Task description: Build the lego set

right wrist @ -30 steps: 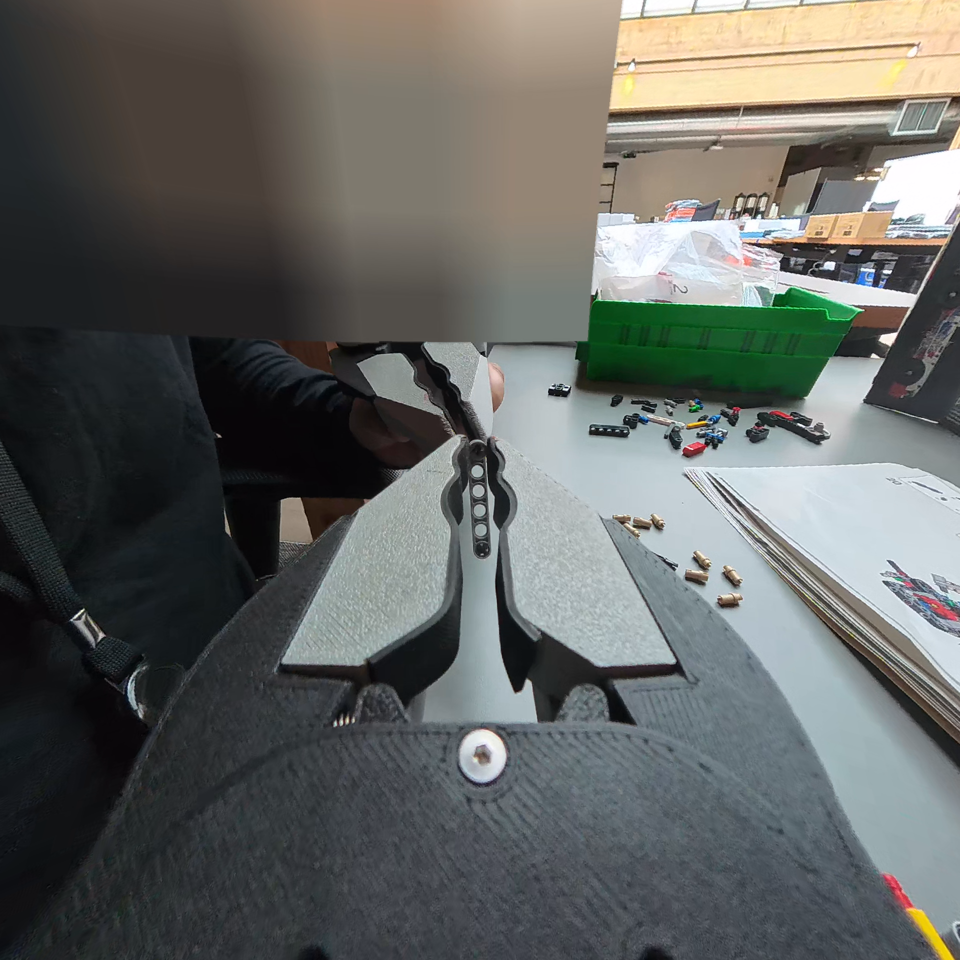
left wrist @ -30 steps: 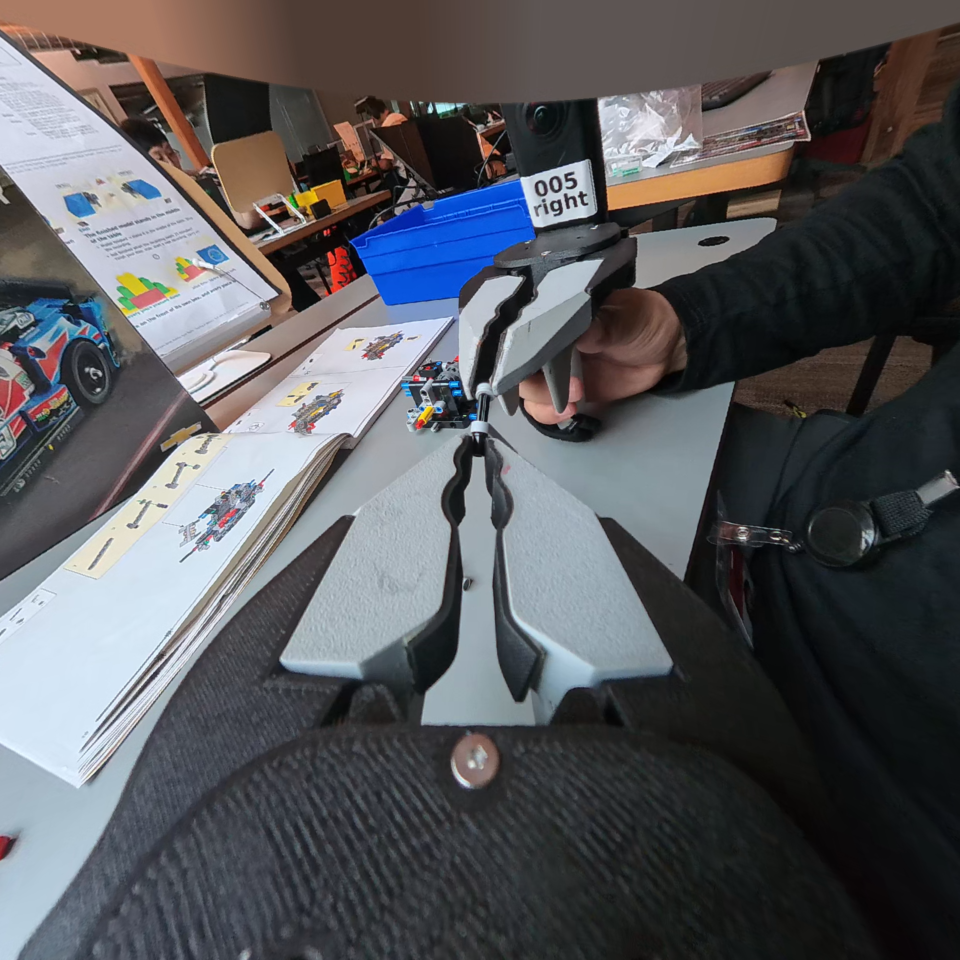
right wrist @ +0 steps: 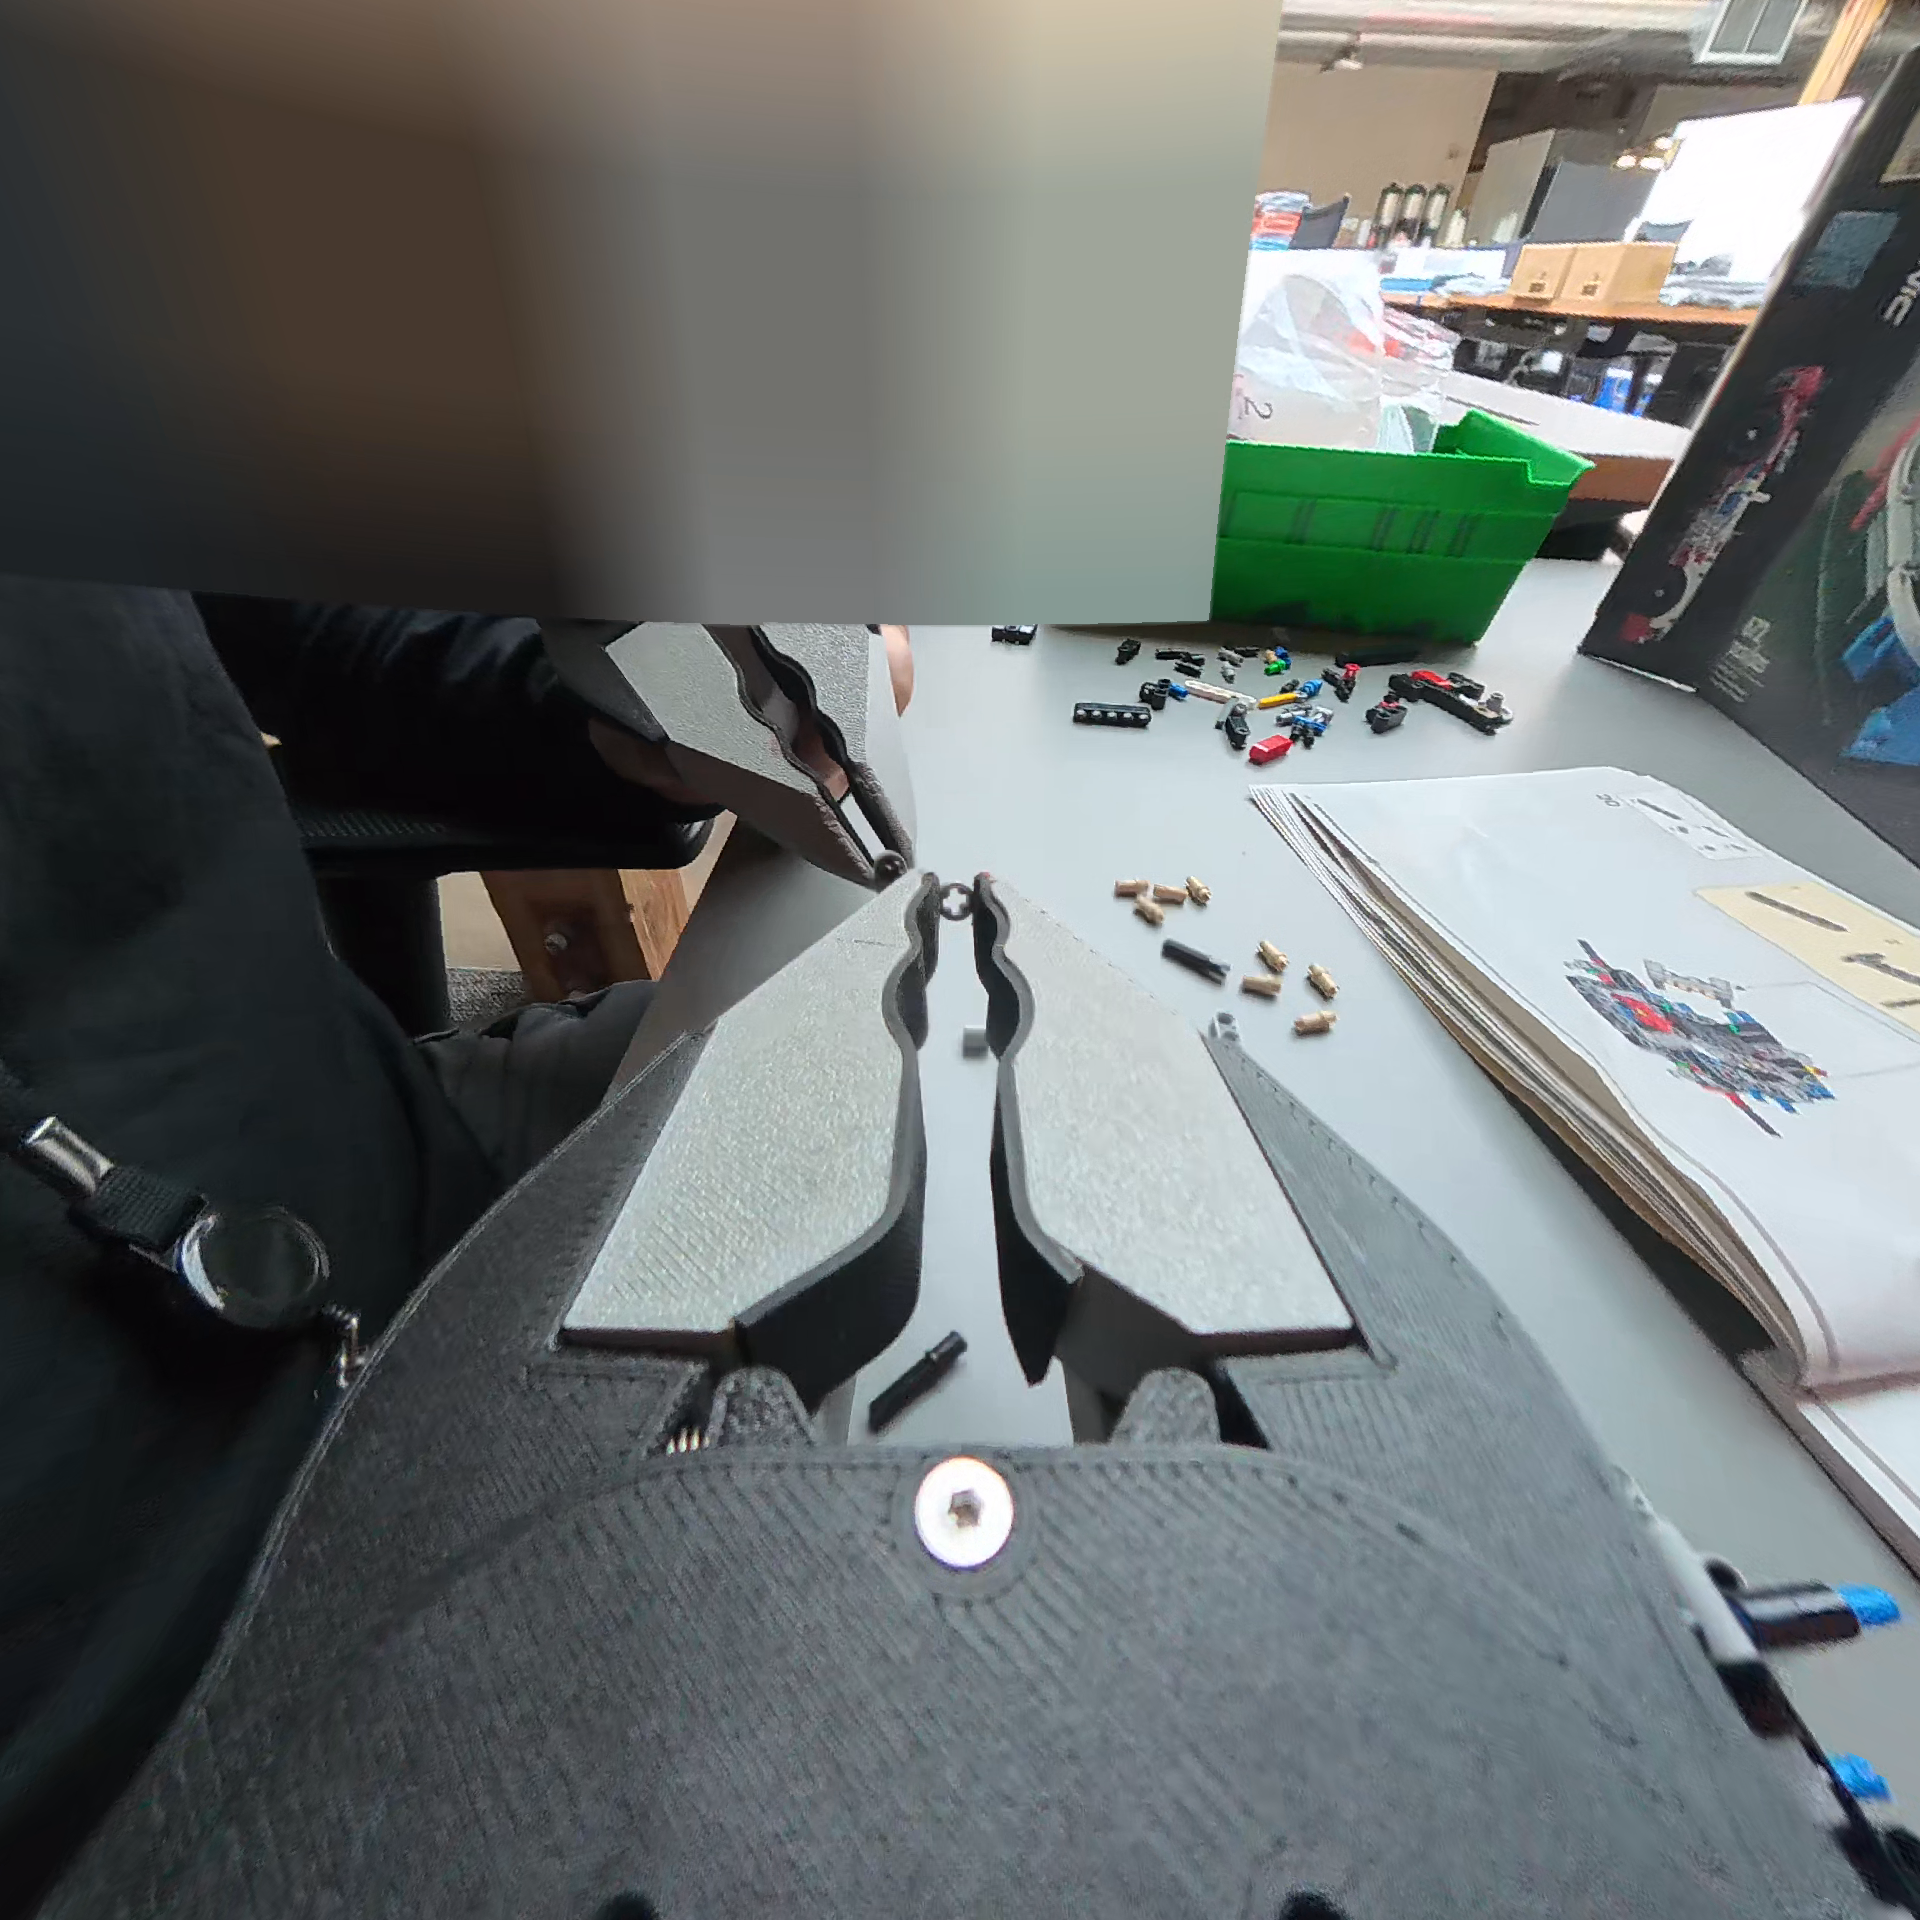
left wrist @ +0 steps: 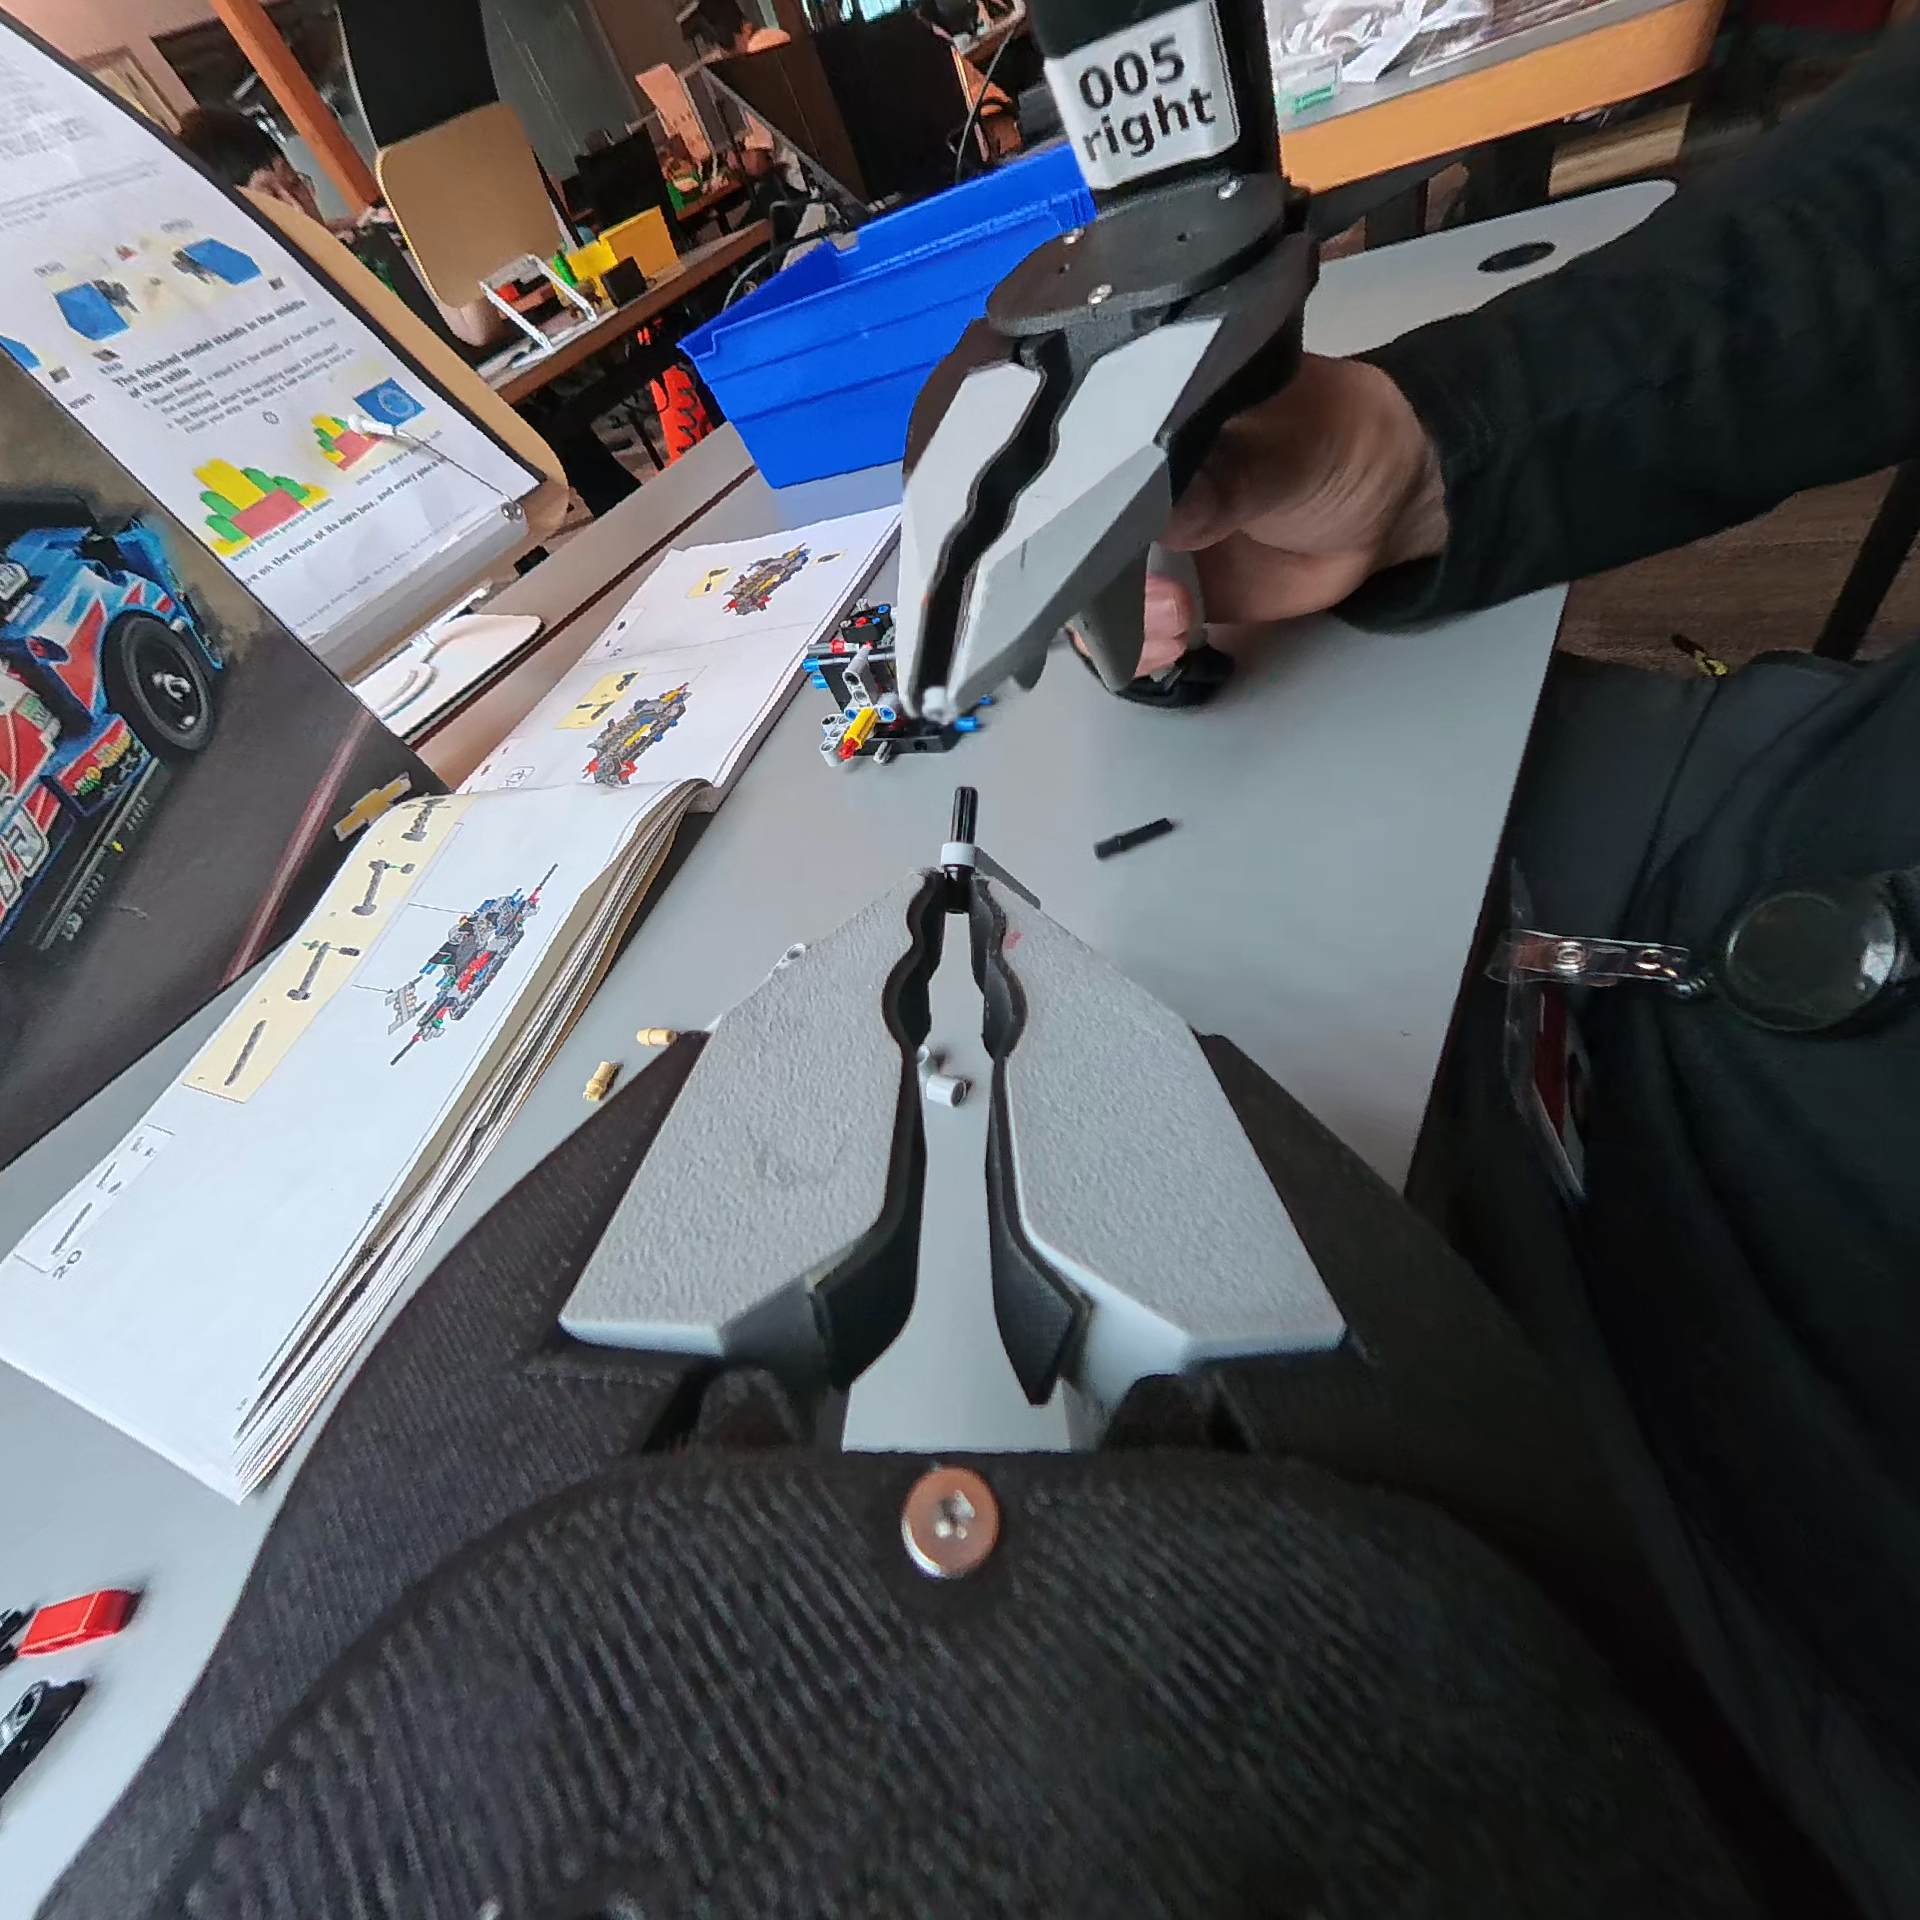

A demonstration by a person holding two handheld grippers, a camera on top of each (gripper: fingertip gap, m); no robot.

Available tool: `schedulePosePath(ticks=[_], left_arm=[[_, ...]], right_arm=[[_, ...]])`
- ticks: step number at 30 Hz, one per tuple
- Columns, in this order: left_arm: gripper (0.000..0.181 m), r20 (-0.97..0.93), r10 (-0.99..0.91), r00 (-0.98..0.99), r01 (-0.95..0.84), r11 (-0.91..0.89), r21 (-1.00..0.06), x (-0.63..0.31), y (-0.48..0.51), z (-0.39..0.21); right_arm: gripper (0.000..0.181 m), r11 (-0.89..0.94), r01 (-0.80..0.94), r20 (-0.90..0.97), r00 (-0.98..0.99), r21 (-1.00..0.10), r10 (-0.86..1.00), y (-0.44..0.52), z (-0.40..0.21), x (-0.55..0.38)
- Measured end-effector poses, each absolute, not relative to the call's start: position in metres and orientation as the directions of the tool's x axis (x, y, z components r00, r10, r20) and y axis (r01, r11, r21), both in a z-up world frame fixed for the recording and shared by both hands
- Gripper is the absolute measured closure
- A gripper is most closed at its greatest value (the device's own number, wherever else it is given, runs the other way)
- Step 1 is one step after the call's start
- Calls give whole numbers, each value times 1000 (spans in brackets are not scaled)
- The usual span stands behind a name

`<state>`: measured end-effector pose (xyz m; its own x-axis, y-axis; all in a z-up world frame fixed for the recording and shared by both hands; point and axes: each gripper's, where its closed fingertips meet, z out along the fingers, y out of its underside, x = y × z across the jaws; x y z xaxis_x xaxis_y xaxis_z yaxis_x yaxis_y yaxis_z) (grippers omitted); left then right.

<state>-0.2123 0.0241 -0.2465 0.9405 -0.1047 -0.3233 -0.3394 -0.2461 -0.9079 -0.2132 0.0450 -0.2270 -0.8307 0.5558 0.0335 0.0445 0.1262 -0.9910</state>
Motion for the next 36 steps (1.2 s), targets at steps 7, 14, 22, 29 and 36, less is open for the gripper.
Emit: schedulePosePath(ticks=[7,14,22,29,36], left_arm=[[179,-339,-101,935,-354,-283,-891,-214,28,-252],[179,-321,-77,944,-328,-320,-889,-221,30,-256],[179,-185,-18,983,-181,-324,-928,-238,27,-253],[179,-116,-6,993,-112,-322,-940,-243,27,-252],[179,-128,-30,991,-130,-370,-920,-239,28,-260]], right_arm=[[178,172,97,31,-784,-980,620,79,-236,-209],[178,126,205,-63,-721,-971,690,128,-244,-203],[178,362,404,-99,-770,-840,630,159,-285,-139],[178,525,419,18,-769,-741,639,158,-321,-144],[178,537,403,25,-783,-741,622,155,-321,-158]])
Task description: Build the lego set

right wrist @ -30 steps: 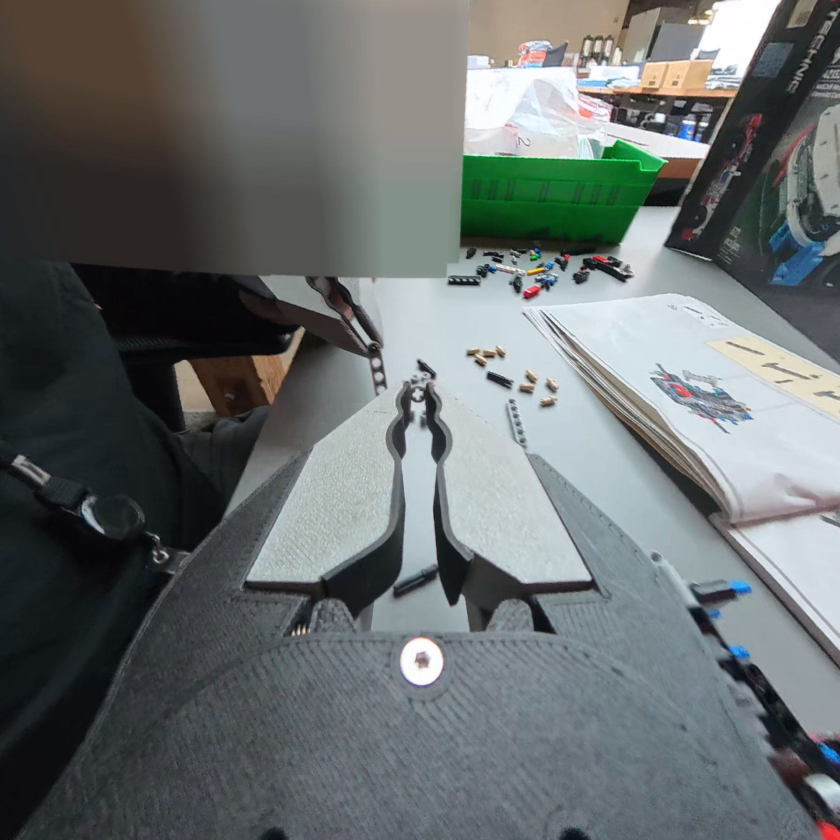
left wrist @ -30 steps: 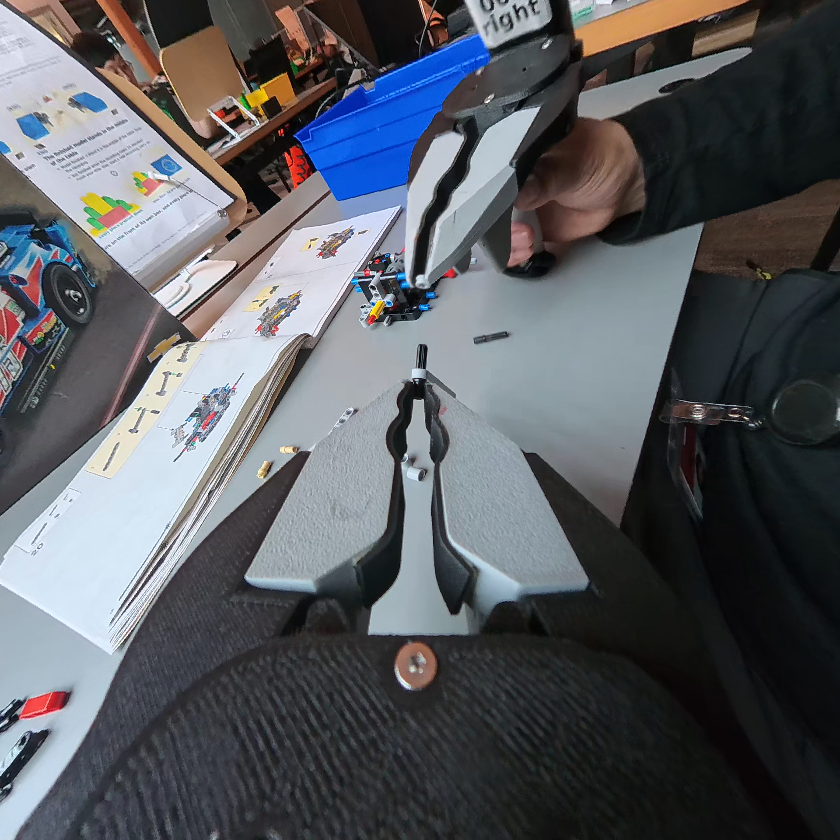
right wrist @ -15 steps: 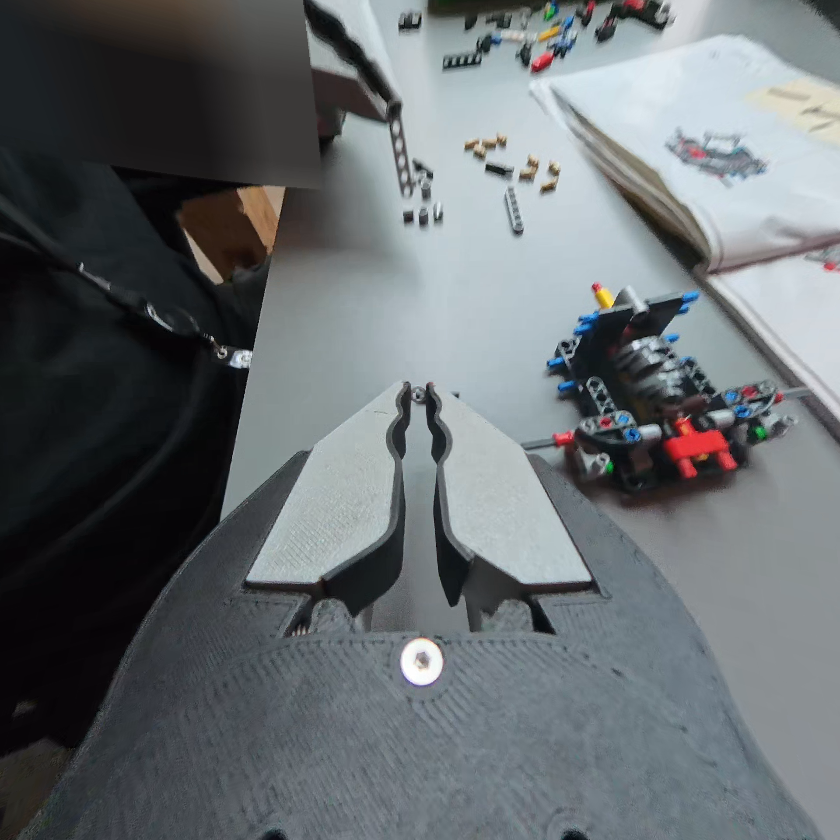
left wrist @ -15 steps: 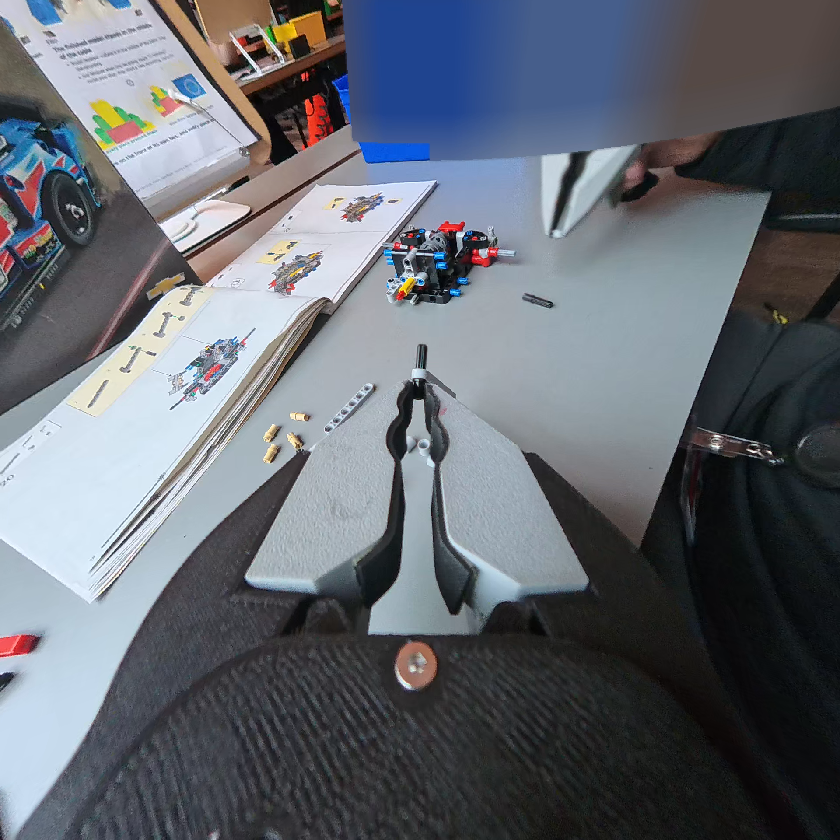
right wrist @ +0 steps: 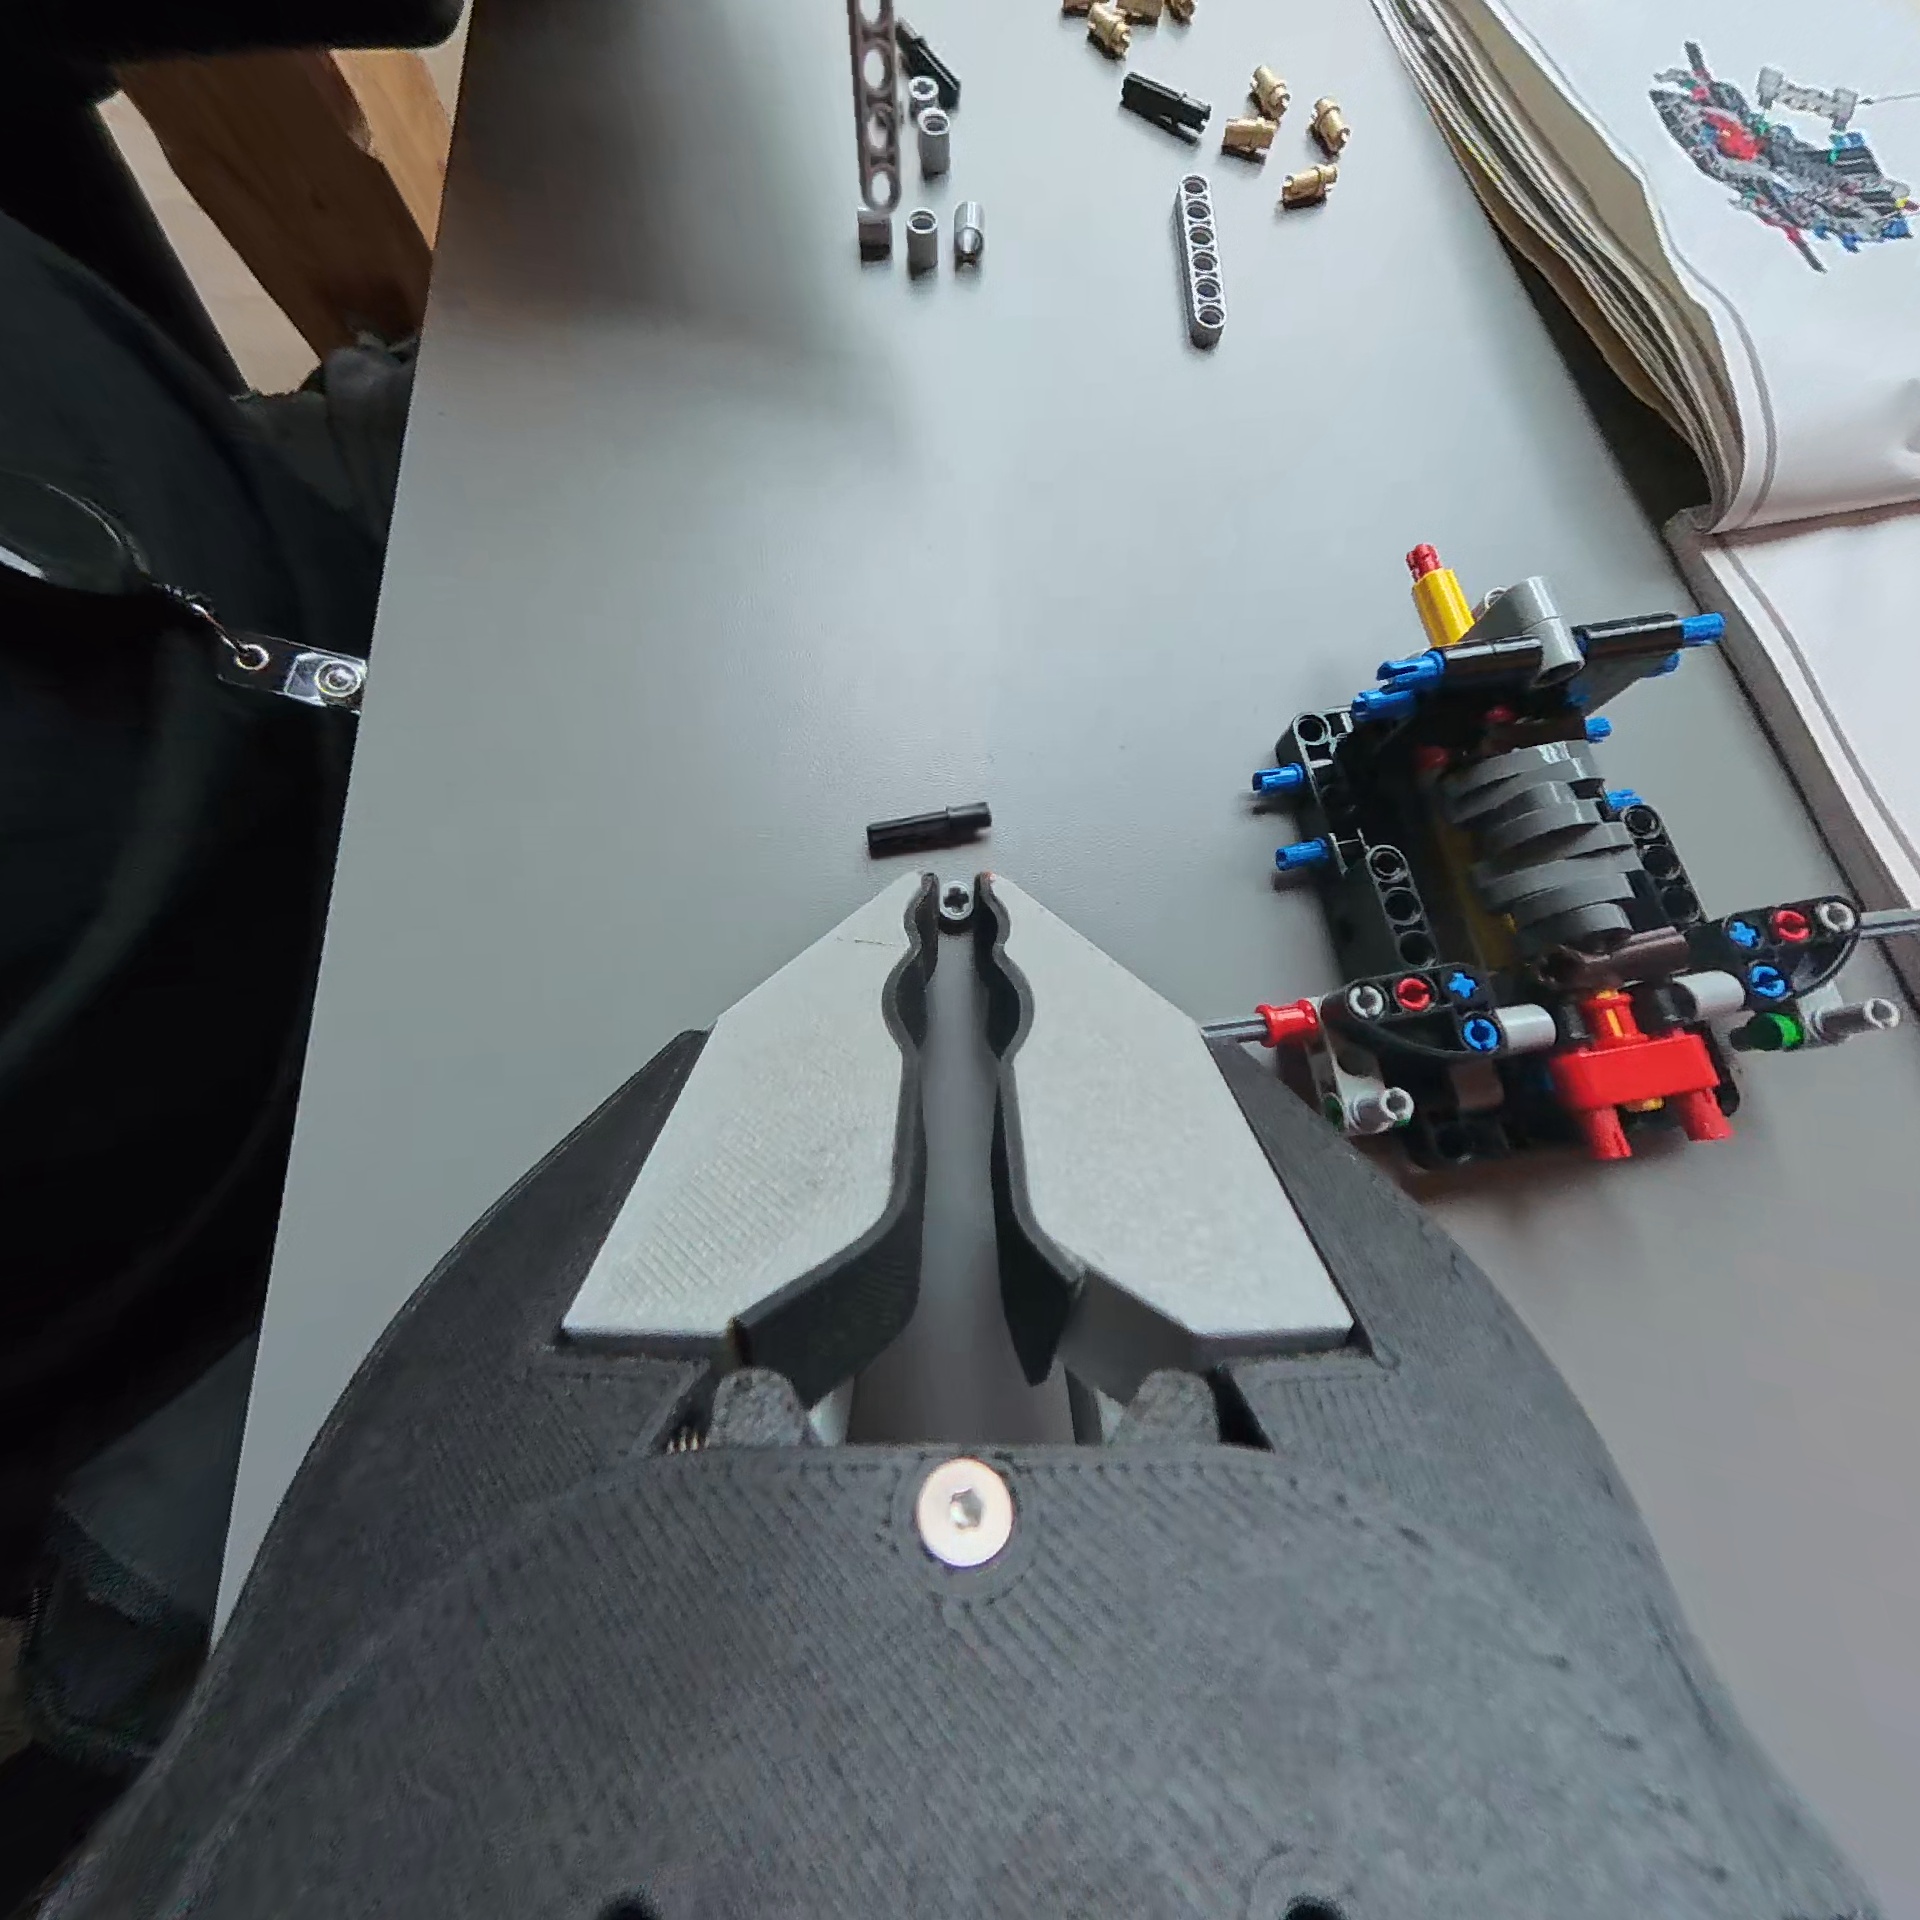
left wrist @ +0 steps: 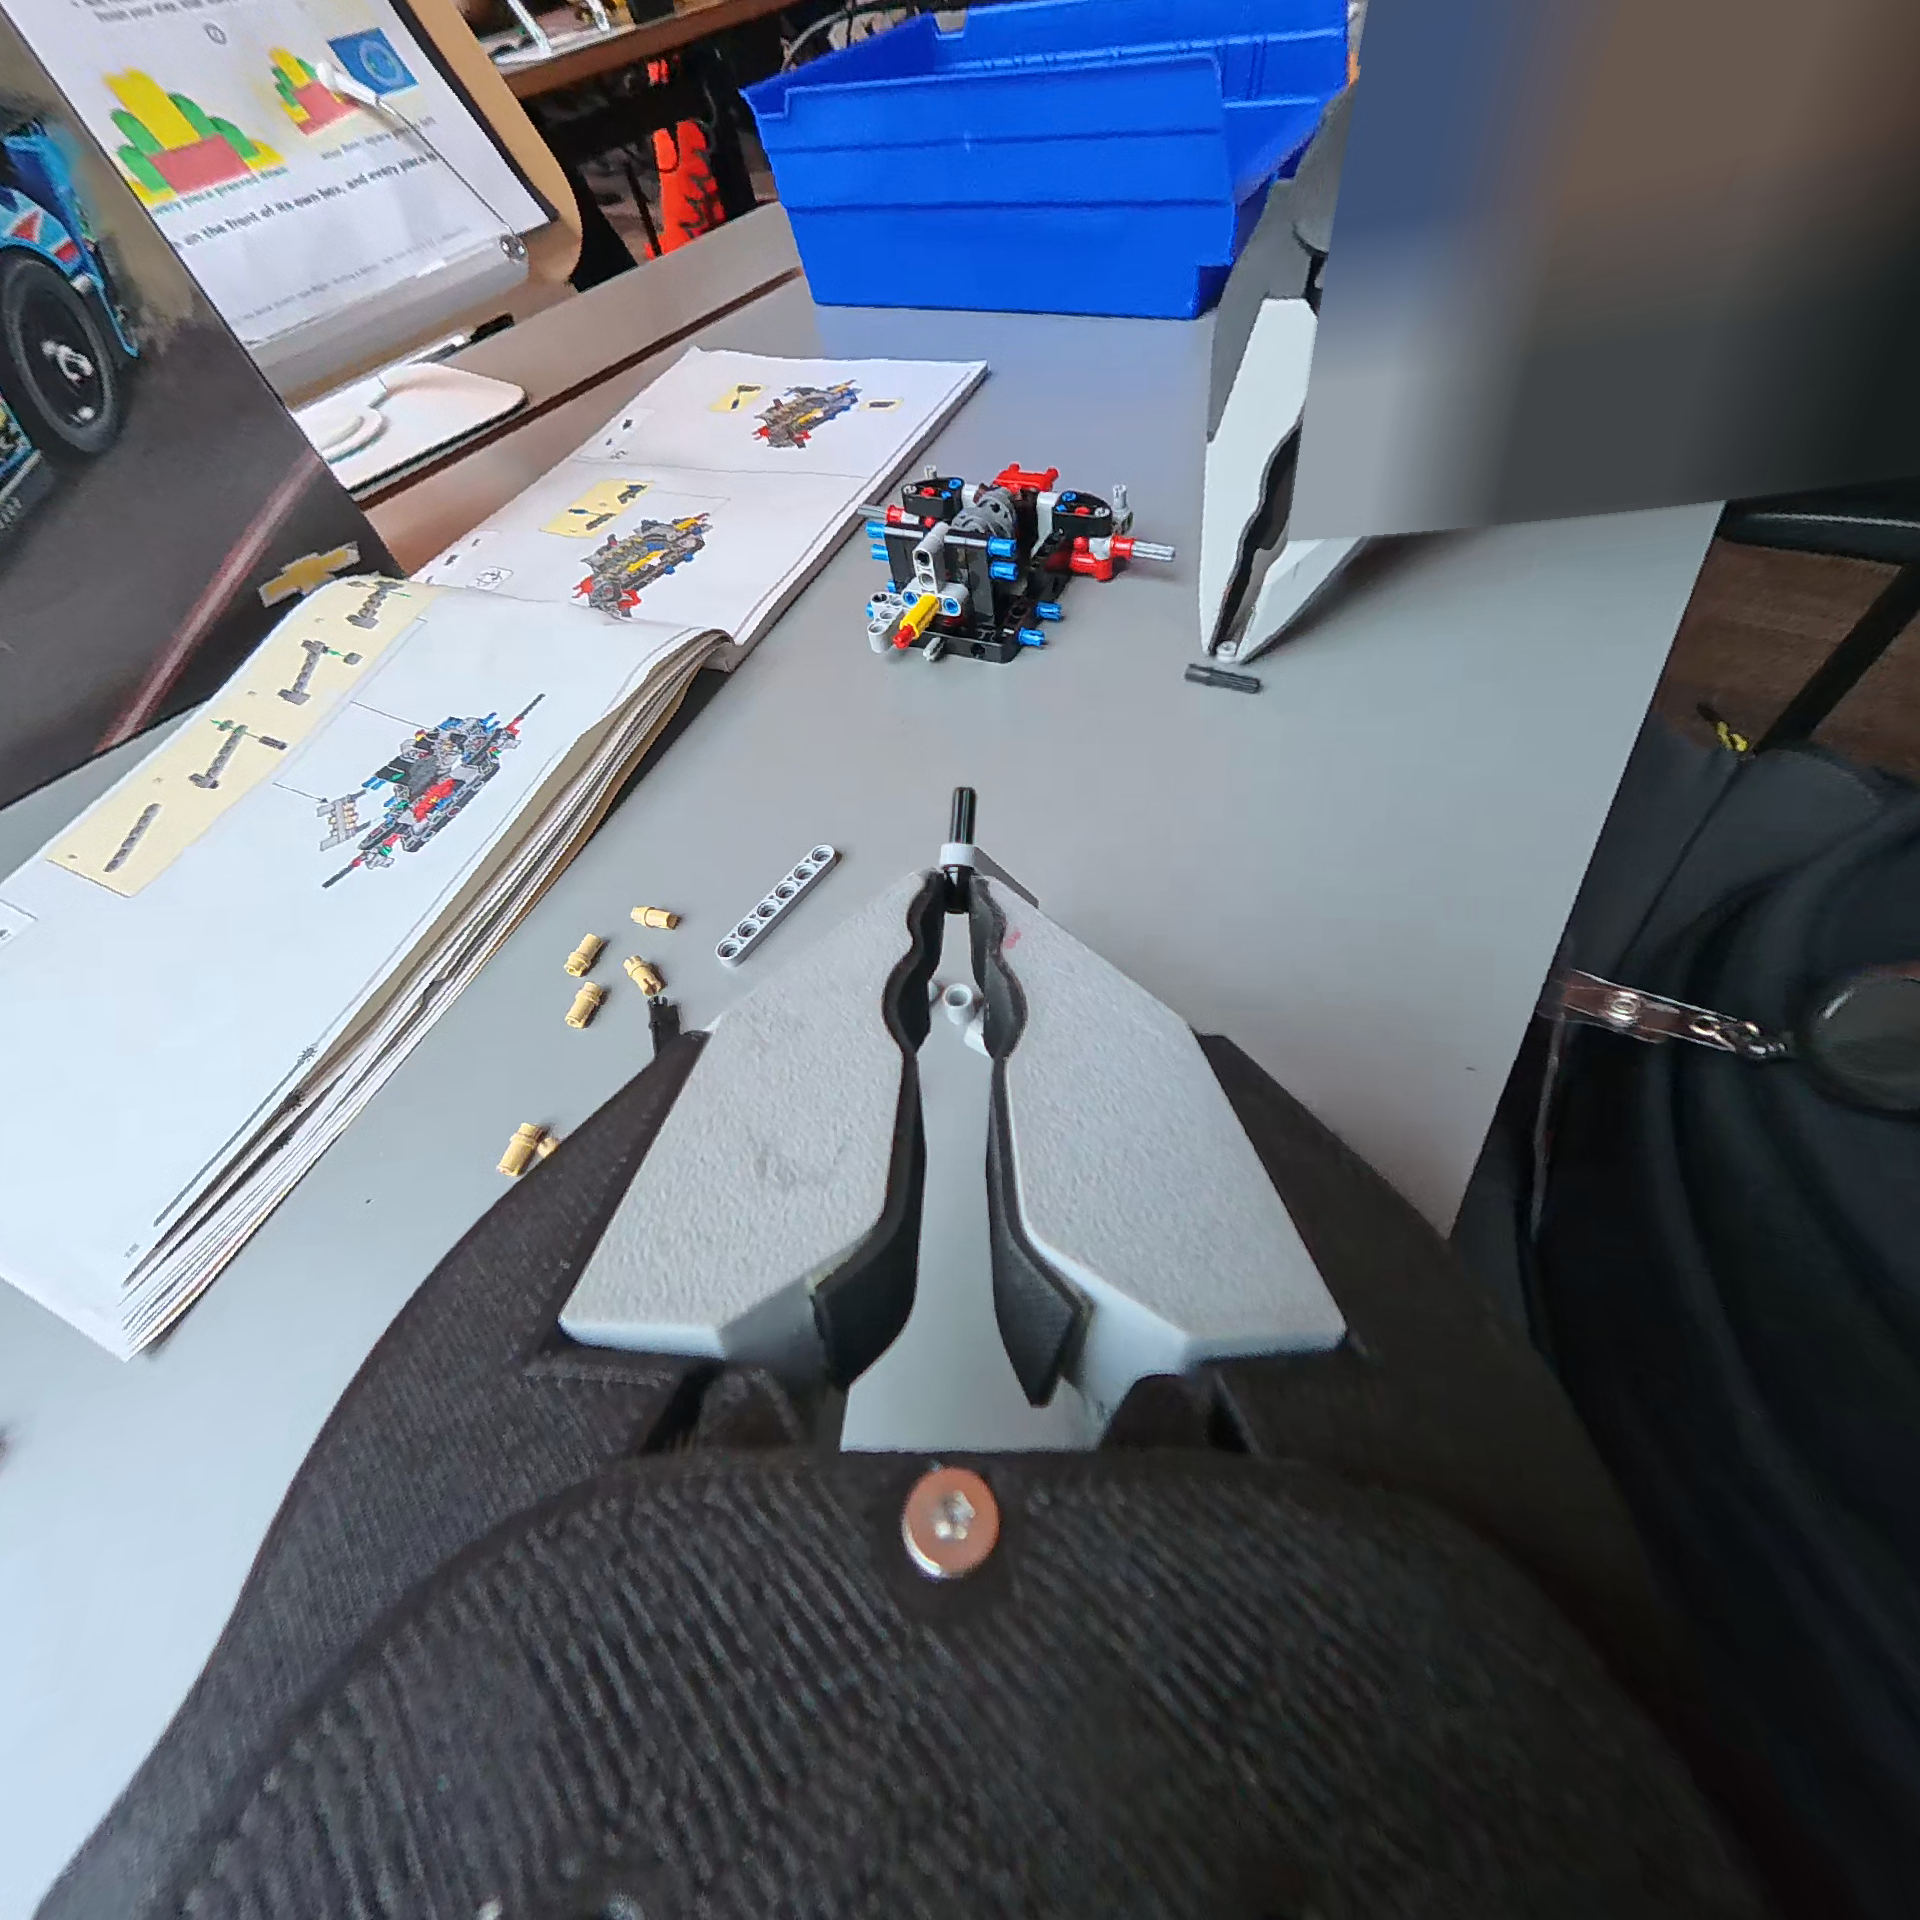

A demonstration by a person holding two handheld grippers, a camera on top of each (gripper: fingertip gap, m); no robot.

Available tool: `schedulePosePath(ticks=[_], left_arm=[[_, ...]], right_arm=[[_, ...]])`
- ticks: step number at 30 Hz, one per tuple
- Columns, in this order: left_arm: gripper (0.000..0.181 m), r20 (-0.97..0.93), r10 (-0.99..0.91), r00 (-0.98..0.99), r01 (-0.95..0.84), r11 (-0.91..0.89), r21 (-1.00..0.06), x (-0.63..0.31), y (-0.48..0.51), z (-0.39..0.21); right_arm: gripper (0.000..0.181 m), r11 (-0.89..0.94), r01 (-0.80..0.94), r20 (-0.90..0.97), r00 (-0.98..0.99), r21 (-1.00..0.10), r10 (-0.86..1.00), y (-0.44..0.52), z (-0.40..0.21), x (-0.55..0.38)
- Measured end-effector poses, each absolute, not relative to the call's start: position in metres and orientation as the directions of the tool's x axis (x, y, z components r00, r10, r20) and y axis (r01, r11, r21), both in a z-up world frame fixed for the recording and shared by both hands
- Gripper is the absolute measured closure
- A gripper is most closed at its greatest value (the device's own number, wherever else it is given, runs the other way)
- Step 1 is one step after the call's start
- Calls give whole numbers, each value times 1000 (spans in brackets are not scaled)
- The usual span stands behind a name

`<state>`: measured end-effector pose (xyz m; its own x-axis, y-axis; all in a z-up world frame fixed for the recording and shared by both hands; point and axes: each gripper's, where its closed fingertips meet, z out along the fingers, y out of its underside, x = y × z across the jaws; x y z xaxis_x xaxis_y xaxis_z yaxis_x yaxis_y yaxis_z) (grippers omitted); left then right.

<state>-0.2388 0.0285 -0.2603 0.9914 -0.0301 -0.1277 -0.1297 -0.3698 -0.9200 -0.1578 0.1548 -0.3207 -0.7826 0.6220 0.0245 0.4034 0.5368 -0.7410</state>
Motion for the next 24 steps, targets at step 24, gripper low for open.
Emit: schedulePosePath(ticks=[24], left_arm=[[179,-281,-246,928,-344,-274,-898,-183,74,-258]], right_arm=[[178,218,30,92,-846,-976,526,98,-239,-172]])
